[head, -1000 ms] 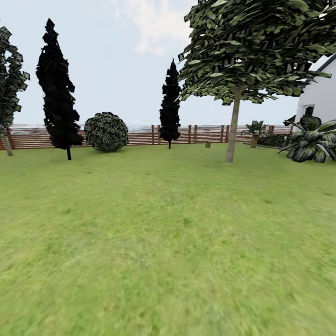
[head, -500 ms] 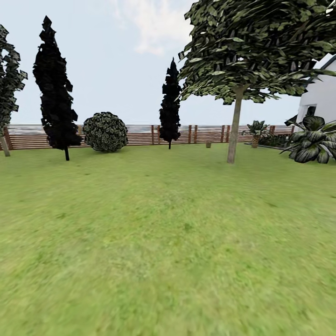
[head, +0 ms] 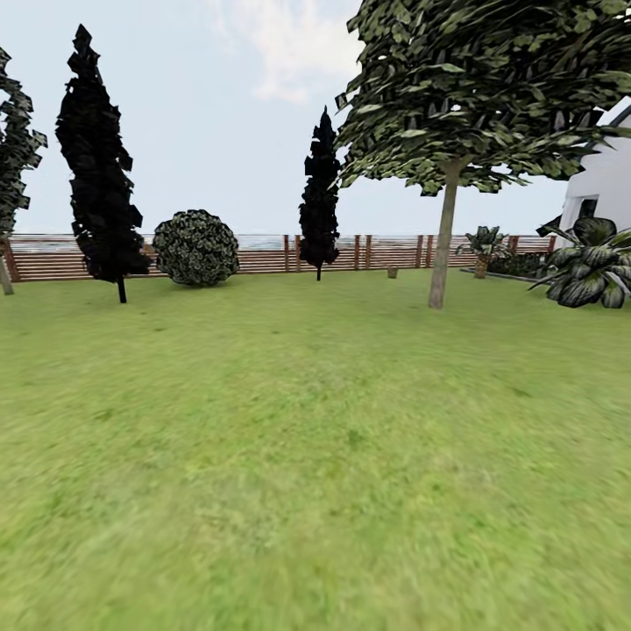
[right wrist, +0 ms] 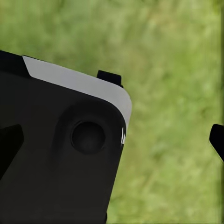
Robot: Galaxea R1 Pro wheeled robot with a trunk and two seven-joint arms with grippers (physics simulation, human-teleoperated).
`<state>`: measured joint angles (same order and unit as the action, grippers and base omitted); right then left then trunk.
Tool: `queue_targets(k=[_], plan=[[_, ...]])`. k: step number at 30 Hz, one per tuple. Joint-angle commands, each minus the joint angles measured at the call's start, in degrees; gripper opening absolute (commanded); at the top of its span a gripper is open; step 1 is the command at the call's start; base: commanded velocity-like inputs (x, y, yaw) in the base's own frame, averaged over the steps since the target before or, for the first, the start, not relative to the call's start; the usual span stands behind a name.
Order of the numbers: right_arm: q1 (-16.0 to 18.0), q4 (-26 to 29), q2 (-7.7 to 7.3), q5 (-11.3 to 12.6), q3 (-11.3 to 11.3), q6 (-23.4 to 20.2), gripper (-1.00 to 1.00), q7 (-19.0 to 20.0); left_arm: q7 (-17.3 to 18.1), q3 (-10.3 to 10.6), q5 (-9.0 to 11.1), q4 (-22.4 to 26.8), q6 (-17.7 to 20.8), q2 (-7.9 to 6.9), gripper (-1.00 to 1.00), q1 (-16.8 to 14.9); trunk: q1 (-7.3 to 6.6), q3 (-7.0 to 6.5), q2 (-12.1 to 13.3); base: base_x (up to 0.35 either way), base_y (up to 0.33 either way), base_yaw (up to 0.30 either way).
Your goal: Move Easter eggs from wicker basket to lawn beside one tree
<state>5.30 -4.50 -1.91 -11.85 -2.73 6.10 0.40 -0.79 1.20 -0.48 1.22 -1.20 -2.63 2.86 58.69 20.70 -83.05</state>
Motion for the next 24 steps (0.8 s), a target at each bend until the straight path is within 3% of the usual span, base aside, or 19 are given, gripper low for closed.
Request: queue_targets(k=[1,24], plan=[[0.1,-0.3,-0.01,-0.1,-0.3,0.4,1.0,0.0,-0.1,0.1,-0.1,0.1,-0.1,0.0,1.0,0.0,0.04,0.05,0.0,0.335,0.0,0.0],[0.1,-0.3,0.07,-0.1,-0.3,0.4,1.0,0.0,-0.1,0.1,-0.1,0.1,-0.1,0.0,1.0,0.1,0.04,0.05,0.0,0.335,0.0,0.0]])
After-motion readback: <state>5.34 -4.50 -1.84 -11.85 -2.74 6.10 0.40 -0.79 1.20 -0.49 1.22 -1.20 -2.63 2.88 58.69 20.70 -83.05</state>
